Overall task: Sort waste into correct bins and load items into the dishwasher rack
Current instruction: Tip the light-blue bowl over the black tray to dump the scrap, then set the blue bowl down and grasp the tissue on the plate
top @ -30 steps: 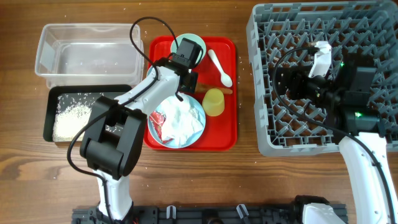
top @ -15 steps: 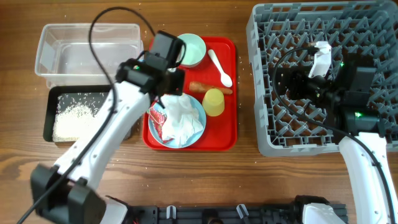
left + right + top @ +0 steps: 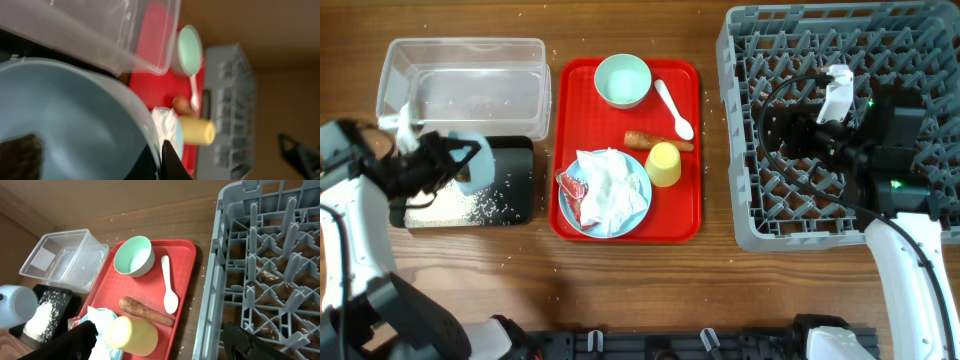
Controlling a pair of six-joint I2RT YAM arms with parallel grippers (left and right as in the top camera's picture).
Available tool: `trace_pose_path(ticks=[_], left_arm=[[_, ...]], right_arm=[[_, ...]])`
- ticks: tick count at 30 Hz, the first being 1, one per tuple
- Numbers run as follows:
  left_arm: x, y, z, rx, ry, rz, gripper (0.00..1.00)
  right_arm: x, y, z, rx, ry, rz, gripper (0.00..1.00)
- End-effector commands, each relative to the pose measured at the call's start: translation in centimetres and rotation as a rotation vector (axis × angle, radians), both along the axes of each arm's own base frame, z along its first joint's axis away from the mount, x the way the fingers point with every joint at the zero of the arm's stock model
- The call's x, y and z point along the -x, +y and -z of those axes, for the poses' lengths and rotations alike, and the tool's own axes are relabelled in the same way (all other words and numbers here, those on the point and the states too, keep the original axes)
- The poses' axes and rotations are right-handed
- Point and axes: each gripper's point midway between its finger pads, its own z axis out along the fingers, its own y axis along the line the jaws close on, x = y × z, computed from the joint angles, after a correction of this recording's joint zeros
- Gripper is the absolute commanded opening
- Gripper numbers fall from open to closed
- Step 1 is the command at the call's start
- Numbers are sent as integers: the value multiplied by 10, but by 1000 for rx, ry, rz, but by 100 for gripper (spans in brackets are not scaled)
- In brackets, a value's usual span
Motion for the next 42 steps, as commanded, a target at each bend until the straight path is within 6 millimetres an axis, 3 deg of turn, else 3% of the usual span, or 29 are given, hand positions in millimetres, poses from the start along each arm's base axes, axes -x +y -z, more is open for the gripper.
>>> trace_pose_path(ticks=[1, 6, 13, 14, 17, 20, 22, 24, 25, 28, 29, 30, 32, 34, 36, 37, 38, 39, 42], left_arm=[[-1, 11, -1, 306, -185, -3, 4], [-4, 32, 18, 588, -235, -47, 4], [-3, 32, 18, 595, -216, -55, 4], [-3, 36, 27, 544, -182, -74, 4], [1, 46, 16, 705, -118, -142, 4], [4, 57, 22, 670, -112, -181, 4], [5, 59, 14, 711, -126, -181, 4], [3, 56, 11, 660, -139, -165, 4], [-1, 51, -1, 612, -161, -134, 4], [-18, 16, -69, 283, -273, 1, 4], [-22, 5, -83, 183, -278, 9, 4], [-33, -26, -107, -68, -324, 36, 4], [-54, -71, -114, -369, -382, 47, 4], [-71, -117, -102, -608, -430, 114, 4], [-85, -168, -74, -793, -464, 225, 4], [-92, -205, -41, -862, -469, 339, 4], [-96, -215, -22, -886, -445, 363, 4], [-99, -228, 14, -903, -396, 423, 4], [-98, -232, 62, -920, -302, 489, 4]], right_arm=[[-2, 2, -9, -6, -19, -8, 84], [-2, 2, -9, -7, -18, -8, 84], [-2, 2, -9, -6, -19, -8, 83], [-2, 2, -9, -6, -18, -8, 83], [-2, 2, -9, -6, -18, -8, 84], [-2, 2, -9, -6, -18, -8, 83], [-2, 2, -9, -7, -18, -8, 84], [-3, 2, -10, -7, -23, -8, 84], [-4, 2, -11, -11, -26, -4, 84], [-3, 2, -11, -11, -24, -4, 84], [-3, 2, -10, -11, -22, -4, 84], [-3, 2, -11, -10, -23, -4, 84], [-3, 2, -10, -10, -23, -4, 83], [-3, 2, -10, -10, -22, -4, 84], [-3, 2, -10, -11, -22, -5, 84], [-3, 2, -10, -11, -21, -4, 84], [-3, 2, -10, -9, -21, -6, 84], [-2, 2, -9, -6, -18, -8, 84], [-2, 2, -9, -6, -18, -8, 84]])
